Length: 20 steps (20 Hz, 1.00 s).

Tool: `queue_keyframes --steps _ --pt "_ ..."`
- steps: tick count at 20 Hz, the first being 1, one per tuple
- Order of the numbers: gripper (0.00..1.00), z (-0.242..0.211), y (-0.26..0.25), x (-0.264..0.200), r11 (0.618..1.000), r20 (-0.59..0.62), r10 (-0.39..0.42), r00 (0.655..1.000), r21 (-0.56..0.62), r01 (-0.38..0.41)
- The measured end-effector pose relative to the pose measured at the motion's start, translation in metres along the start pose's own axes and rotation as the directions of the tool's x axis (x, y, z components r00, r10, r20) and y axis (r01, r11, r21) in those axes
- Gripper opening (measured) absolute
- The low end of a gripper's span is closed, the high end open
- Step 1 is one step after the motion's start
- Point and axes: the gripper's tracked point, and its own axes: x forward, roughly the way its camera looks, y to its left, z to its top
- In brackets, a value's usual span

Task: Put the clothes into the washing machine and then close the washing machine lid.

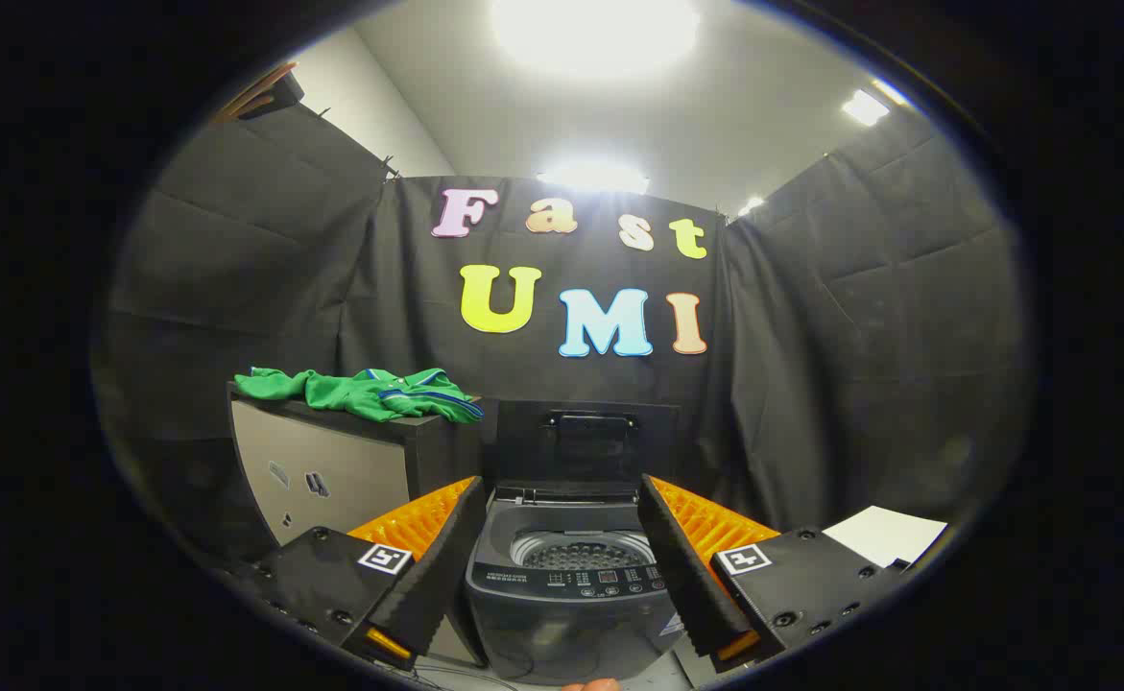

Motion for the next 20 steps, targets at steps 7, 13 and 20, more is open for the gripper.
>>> queue_keyframes --steps 7,13,20 --pt "0.99 -0.0004 0.0000 0.0031 1.000 -0.013 -0.008 1.000 0.011 0.008" --pt "0.99 -0.0057 -0.0031 0.0016 1.000 -0.027 -0.016 1.000 -0.003 0.016" --pt "0.99 -0.0077 -0.0053 0.0011 1.000 -0.038 -0.023 0.999 -0.010 0.023"
